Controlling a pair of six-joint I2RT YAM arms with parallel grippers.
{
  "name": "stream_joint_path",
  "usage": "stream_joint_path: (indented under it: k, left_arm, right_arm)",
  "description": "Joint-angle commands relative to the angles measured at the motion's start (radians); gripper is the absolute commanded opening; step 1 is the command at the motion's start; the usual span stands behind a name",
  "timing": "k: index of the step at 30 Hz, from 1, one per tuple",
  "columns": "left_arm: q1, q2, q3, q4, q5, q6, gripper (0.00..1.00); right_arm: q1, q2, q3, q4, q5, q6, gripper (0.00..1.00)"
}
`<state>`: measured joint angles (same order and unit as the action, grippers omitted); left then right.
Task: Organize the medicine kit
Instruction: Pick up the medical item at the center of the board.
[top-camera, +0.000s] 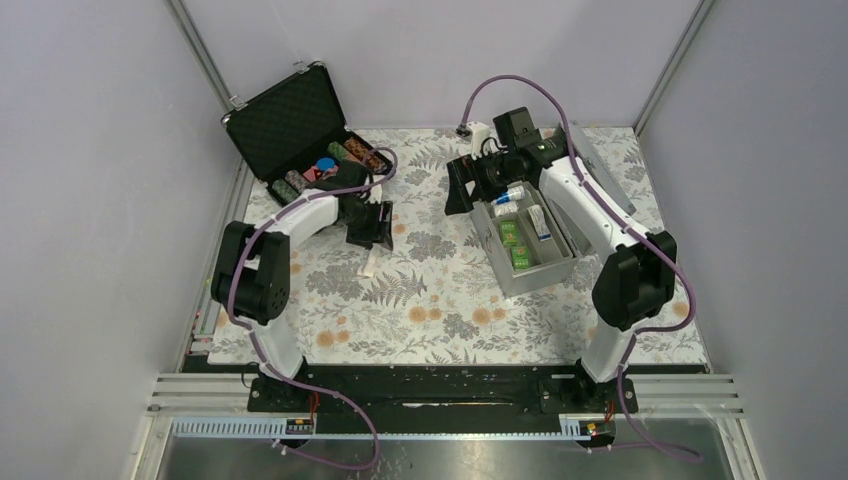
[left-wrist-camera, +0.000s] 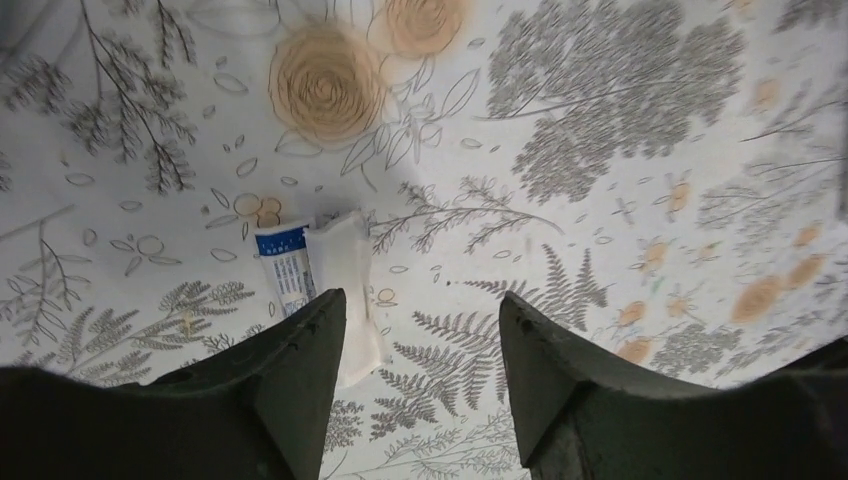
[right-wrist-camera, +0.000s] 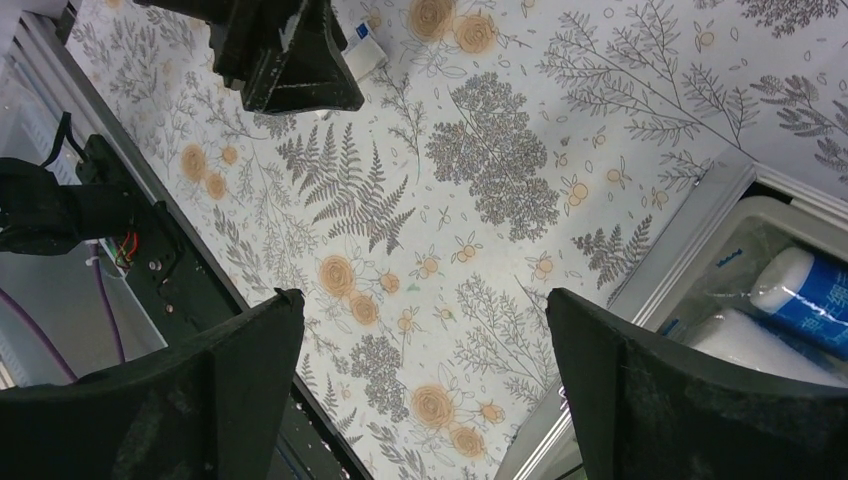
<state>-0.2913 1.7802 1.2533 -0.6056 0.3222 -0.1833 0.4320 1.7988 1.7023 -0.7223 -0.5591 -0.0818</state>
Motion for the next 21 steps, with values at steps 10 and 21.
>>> stream_joint_path:
  k: [10,21]
  left_arm:
    - [-0.016,0.123,0.064,-0.079,-0.212,-0.023,0.56]
    - [0.004,0.145,0.084,-0.071,-0.078,0.016,0.00]
  right_arm:
    - [0.008,-0.102,-0.037,0.001,0.076,-0.034,0.98]
    - [0.008,-0.121,-0.055,-0.013,0.107,-0.053,0.98]
